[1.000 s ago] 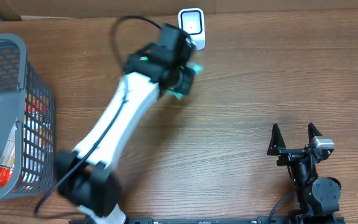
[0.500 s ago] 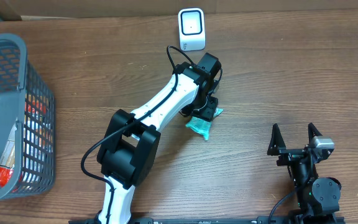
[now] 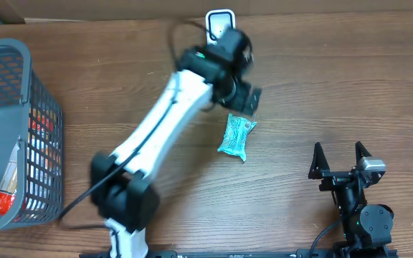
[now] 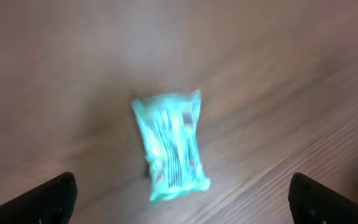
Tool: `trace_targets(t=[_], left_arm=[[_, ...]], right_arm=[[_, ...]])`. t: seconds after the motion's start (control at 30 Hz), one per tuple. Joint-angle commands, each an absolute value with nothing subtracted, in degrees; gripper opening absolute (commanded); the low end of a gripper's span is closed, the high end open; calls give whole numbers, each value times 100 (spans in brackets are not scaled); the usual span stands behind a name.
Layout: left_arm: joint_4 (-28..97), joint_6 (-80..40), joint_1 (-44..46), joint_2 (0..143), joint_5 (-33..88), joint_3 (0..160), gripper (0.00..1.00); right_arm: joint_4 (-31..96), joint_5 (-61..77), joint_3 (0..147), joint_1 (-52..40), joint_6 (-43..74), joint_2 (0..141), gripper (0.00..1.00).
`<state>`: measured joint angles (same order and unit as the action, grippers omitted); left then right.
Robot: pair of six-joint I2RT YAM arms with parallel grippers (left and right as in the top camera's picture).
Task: Scan the item barcode
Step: 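Move the left gripper back into the grey basket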
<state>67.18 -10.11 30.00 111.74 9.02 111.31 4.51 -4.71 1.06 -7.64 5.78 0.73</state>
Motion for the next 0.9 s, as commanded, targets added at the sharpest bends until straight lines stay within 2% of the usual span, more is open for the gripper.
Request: trace_targets(t=[0.0,0.17,0.27,0.43,0.67,0.87], left_arm=[[6895,-878,2576,10283,867,11896,100],[7146,-438,1916,9520,821,12315,100],[7286,-576,1361,9137,414,12359,100],[7579,-1059,-95,8632,132,12359,100],[7977,-1098,-2281,8525,152,12348,100],[7710,-1297,-3240,8663,451,12348,100]], right_arm=[[423,-489,45,-770,552,16,100],[423,-489,45,-770,552,16,100],[423,-489,45,-770,552,16,100],[423,-489,45,-770,552,16,100],[423,-489,45,-770,552,16,100],[423,-489,45,-770,552,16,100]])
